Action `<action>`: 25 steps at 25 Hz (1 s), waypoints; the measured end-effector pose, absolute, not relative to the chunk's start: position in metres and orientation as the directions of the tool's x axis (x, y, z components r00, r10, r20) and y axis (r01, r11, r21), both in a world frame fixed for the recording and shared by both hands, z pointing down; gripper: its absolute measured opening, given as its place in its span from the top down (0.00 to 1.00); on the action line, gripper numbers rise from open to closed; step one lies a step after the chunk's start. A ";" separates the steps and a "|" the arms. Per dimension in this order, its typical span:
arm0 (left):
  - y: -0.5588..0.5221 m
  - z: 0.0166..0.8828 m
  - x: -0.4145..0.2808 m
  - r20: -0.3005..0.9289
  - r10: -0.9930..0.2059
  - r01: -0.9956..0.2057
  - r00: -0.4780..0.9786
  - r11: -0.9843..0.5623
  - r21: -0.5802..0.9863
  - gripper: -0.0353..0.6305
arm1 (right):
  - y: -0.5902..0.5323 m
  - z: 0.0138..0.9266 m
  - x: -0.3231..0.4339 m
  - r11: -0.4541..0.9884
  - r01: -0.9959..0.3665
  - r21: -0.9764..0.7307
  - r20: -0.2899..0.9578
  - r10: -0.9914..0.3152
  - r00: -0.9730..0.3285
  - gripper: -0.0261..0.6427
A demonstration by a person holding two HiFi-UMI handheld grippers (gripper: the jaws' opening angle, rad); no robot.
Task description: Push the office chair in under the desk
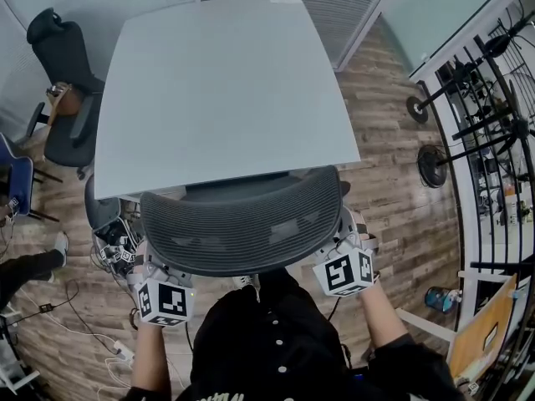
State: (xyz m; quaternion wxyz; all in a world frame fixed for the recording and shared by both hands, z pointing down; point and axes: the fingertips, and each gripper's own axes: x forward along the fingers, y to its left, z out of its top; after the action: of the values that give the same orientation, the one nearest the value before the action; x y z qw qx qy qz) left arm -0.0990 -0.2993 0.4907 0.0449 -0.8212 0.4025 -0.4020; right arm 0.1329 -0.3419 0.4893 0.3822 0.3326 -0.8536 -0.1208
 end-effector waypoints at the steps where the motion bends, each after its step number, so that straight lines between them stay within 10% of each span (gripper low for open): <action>1: -0.299 0.490 -0.099 0.623 -0.696 -0.623 0.356 -0.674 -0.397 0.59 | -0.342 0.489 0.133 0.751 -0.474 0.459 0.573 -0.658 -0.488 0.56; 16: -0.294 0.473 -0.163 0.603 -0.748 -0.697 0.279 -0.590 -0.408 0.62 | -0.365 0.445 0.197 0.624 -0.681 0.382 0.432 -0.773 -0.465 0.68; 25: -0.316 0.417 -0.203 0.364 -0.912 -0.916 0.191 -0.299 -0.266 0.86 | -0.387 0.413 0.227 0.517 -0.844 0.140 0.290 -0.837 -0.465 0.88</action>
State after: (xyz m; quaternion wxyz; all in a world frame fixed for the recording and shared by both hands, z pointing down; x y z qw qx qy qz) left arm -0.2033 -0.3155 0.4170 -0.0053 -0.7717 0.5922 -0.2319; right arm 0.2271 -0.3873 0.4128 0.1627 0.4912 -0.8556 0.0114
